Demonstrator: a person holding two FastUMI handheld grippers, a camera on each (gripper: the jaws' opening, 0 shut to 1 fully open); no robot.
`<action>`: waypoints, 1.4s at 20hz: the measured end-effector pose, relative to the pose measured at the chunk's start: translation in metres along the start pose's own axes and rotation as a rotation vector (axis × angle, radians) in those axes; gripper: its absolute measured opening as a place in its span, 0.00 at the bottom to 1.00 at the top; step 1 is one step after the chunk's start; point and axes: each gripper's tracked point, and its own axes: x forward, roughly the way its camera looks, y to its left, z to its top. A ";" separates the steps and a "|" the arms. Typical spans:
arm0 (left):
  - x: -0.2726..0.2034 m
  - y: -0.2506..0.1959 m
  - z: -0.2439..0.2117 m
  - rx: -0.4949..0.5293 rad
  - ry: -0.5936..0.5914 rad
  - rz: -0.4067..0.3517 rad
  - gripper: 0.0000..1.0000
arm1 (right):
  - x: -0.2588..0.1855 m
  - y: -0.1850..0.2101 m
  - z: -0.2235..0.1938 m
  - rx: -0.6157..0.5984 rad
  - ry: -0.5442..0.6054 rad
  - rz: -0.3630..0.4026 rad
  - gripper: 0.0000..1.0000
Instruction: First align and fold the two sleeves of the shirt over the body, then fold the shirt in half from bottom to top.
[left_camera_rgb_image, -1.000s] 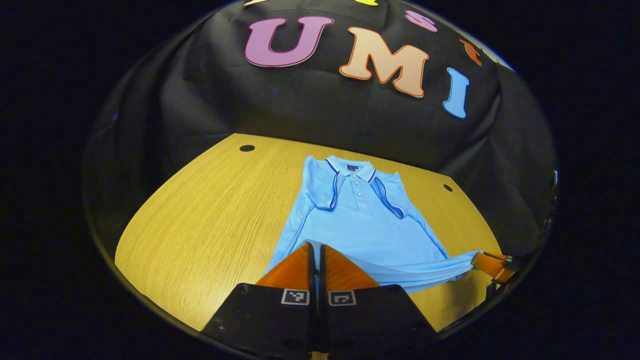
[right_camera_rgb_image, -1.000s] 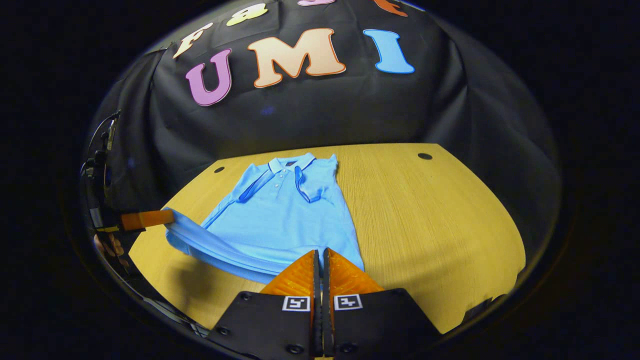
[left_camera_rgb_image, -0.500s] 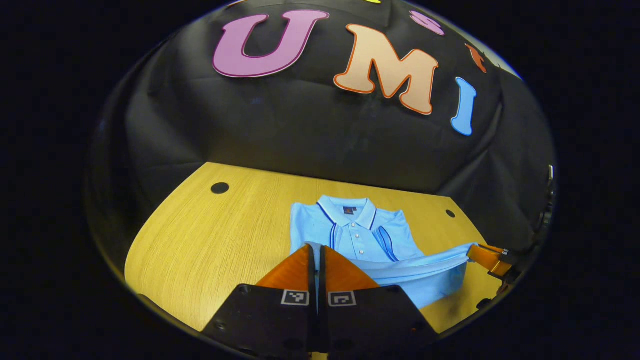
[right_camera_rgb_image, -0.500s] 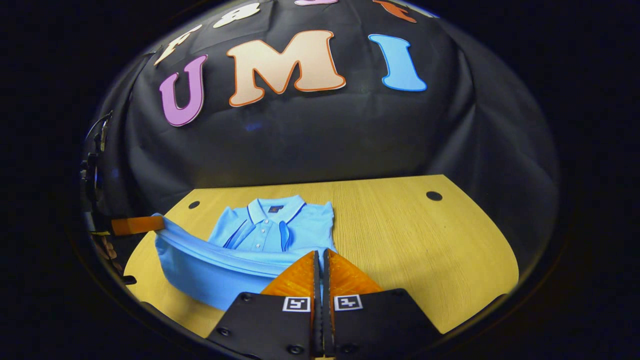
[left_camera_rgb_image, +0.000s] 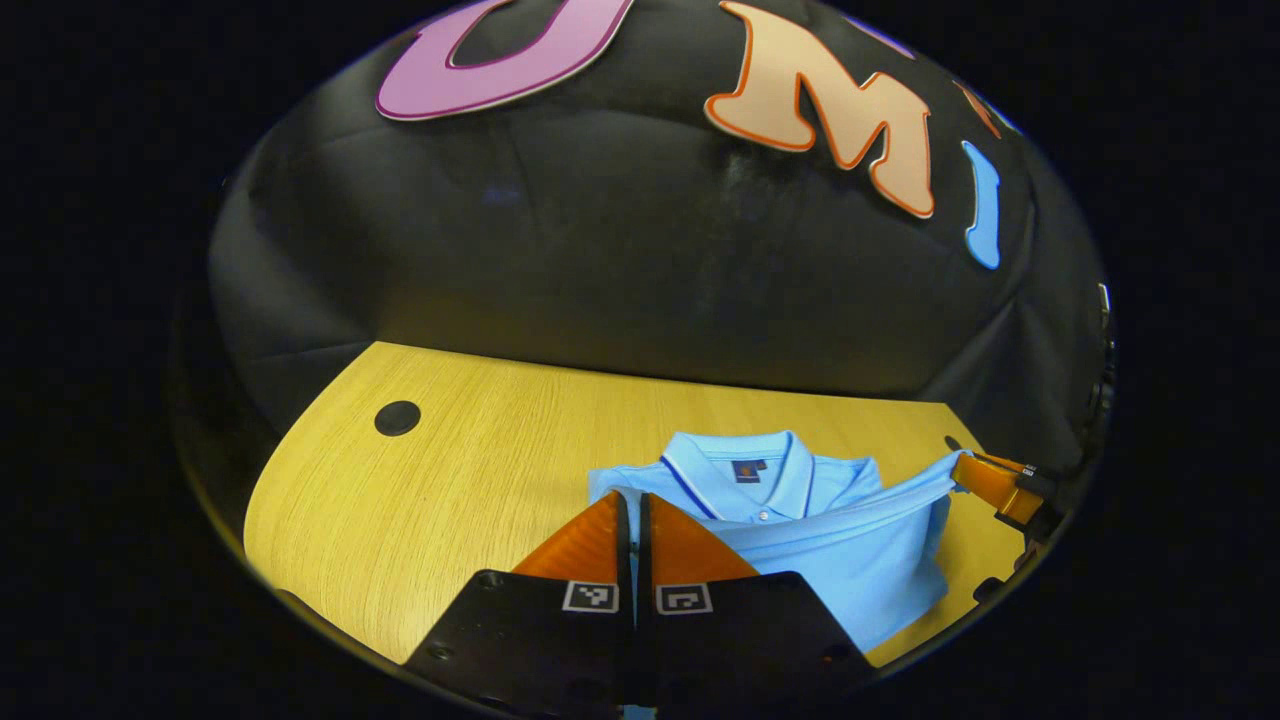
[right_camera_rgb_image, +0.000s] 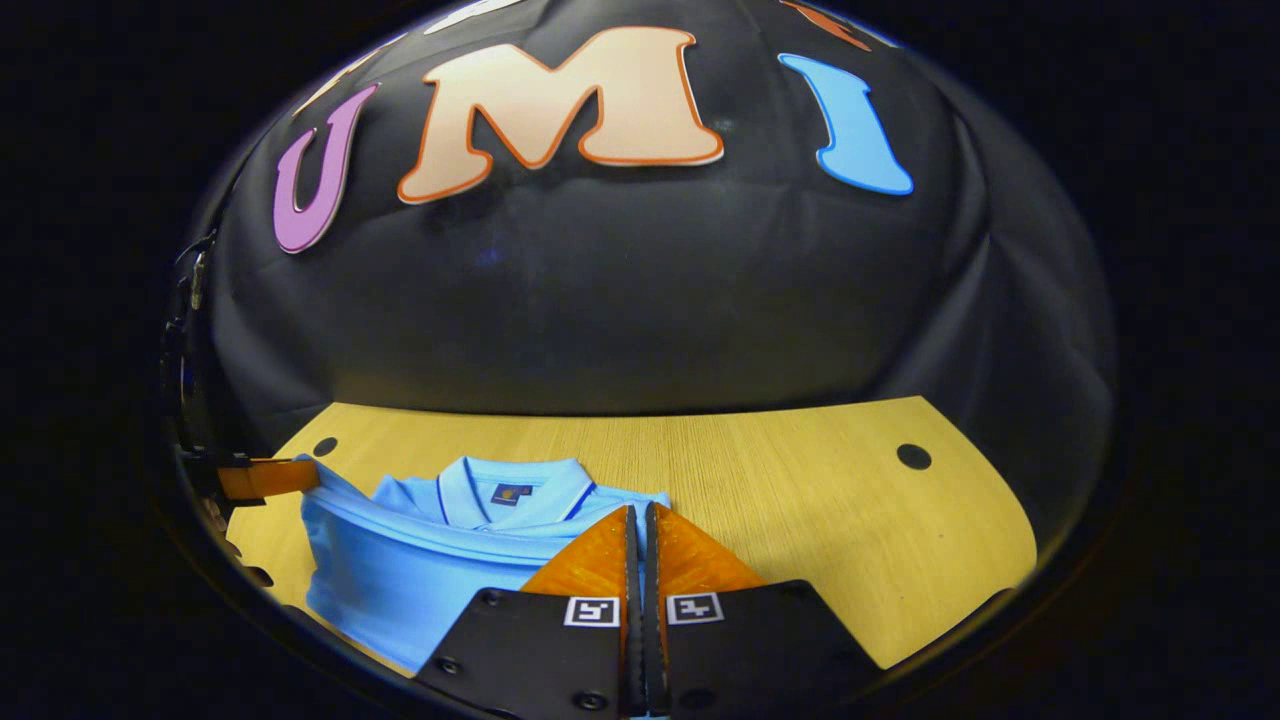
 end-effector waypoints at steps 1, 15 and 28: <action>0.008 0.003 -0.005 0.003 0.015 0.004 0.00 | 0.008 -0.001 -0.008 0.008 0.018 -0.010 0.03; -0.089 0.025 -0.034 -0.062 0.092 0.056 0.97 | -0.087 0.018 -0.033 0.063 0.076 0.055 0.99; -0.246 0.010 -0.129 -0.036 0.193 0.029 0.96 | -0.246 -0.004 -0.078 0.188 0.104 0.004 0.98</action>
